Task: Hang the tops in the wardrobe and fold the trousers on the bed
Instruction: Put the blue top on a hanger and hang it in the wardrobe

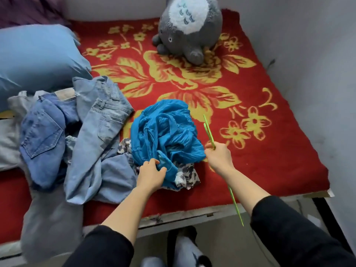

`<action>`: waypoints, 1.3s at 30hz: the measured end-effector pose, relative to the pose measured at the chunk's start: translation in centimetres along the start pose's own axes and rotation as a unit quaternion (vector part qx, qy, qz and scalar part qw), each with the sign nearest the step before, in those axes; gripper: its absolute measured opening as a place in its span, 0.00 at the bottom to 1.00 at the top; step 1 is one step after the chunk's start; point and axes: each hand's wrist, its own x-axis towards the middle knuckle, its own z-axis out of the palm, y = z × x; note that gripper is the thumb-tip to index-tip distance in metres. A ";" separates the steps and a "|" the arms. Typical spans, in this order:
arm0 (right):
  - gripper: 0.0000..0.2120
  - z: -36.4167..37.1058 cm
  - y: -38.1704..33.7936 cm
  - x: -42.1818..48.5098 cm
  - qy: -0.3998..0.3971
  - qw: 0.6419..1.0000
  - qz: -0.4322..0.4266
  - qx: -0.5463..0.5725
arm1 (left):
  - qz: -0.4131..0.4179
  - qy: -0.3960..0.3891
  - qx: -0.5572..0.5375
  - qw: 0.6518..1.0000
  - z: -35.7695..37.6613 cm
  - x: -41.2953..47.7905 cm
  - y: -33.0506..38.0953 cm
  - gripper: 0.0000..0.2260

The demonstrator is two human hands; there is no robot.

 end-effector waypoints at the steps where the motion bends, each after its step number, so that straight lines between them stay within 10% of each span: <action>1: 0.14 0.7 0.2 1.3 -0.013 1.000 0.001 -0.013 | -0.006 -0.006 -0.010 1.000 0.7 0.6 0.2 0.18; 9: 0.25 7.8 1.9 7.6 -0.112 0.989 -0.004 -0.094 | -0.011 -0.041 0.066 0.997 4.8 2.7 0.1 0.16; 14: 0.37 11.0 0.7 9.8 -0.137 0.983 0.029 -0.122 | -0.003 -0.044 -0.069 0.997 2.9 4.3 -1.9 0.09; 20: 0.15 11.9 0.0 12.2 -0.073 0.990 0.070 -0.100 | -0.098 0.056 -0.317 0.942 -3.0 5.2 -3.8 0.10; 23: 0.08 10.2 -1.0 12.4 -0.020 0.996 0.078 0.042 | -0.156 0.111 -0.482 0.855 -5.7 5.9 -3.2 0.10; 28: 0.08 5.2 -4.6 12.6 0.068 0.983 0.072 0.154 | -0.104 0.105 -0.571 0.808 -10.7 5.4 -0.1 0.06; 39: 0.12 -8.2 -16.3 7.3 0.167 0.964 -0.120 0.169 | 0.132 0.074 -0.535 0.831 -24.3 -1.4 10.8 0.04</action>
